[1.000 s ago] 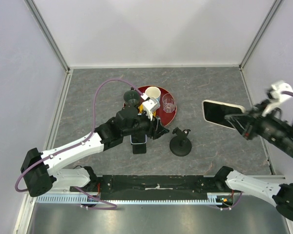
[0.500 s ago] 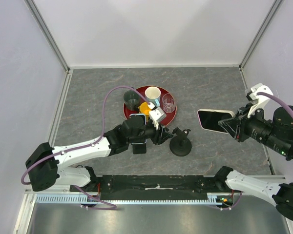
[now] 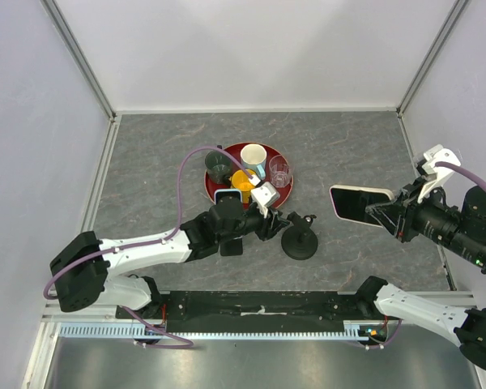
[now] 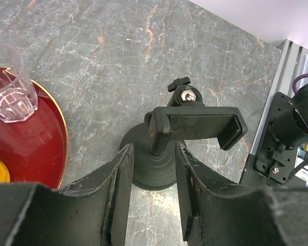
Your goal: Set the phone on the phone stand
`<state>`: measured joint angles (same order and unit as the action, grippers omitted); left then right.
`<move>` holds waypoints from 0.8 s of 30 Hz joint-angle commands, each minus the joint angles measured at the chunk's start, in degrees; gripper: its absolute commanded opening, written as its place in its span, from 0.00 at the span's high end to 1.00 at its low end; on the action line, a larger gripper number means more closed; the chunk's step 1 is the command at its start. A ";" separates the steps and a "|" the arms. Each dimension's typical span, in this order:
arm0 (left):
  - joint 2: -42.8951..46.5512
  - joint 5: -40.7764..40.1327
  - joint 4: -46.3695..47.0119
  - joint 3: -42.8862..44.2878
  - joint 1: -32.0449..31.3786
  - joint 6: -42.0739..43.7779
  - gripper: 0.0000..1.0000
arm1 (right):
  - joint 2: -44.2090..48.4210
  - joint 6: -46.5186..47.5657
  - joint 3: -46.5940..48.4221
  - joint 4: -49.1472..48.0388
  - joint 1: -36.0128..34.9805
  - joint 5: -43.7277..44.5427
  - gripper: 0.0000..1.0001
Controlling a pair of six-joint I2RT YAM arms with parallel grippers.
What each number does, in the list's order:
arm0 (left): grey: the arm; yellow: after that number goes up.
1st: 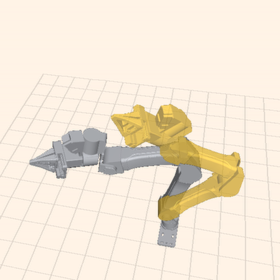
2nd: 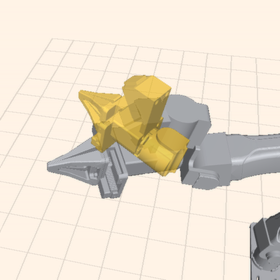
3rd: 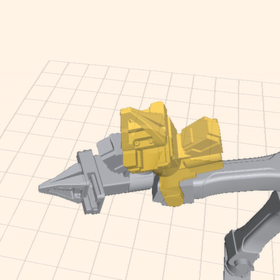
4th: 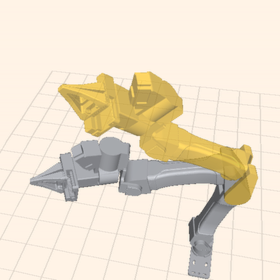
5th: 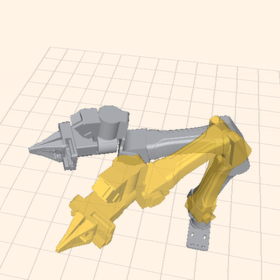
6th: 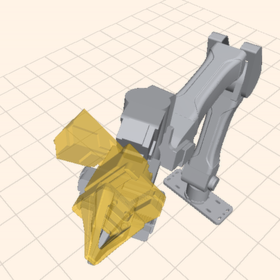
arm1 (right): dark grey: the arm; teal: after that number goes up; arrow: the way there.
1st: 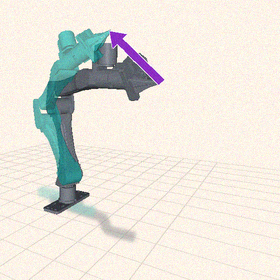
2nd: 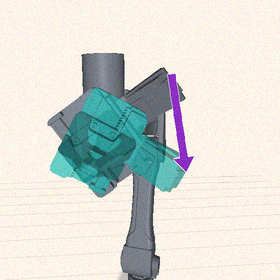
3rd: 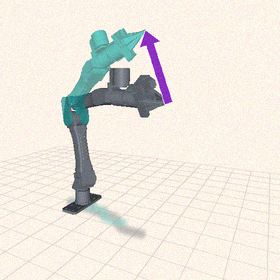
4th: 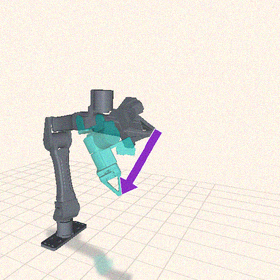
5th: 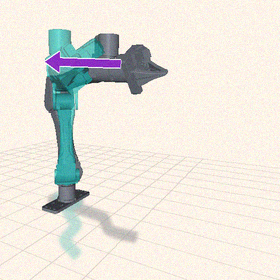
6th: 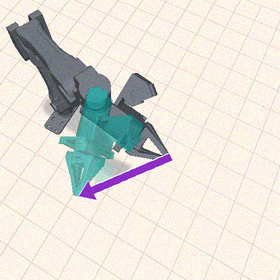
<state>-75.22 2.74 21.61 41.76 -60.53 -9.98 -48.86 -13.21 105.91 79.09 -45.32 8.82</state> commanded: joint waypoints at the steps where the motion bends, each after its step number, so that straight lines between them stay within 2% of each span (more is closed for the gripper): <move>1: -0.80 -2.65 5.55 -0.27 -0.73 3.64 0.56 | -0.18 0.82 -0.26 -5.96 -0.03 -0.56 1.00; 13: -3.09 -3.45 5.55 1.13 -1.17 4.44 0.54 | 0.26 1.00 -0.88 -6.32 -0.12 -1.35 1.00; 24: -3.44 -3.97 6.17 1.48 -1.43 4.53 0.59 | 0.43 0.73 -2.81 -6.49 -0.03 -2.14 1.00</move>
<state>-78.50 0.05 24.18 41.76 -61.60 -7.79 -48.80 -12.58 103.37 78.87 -45.32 7.14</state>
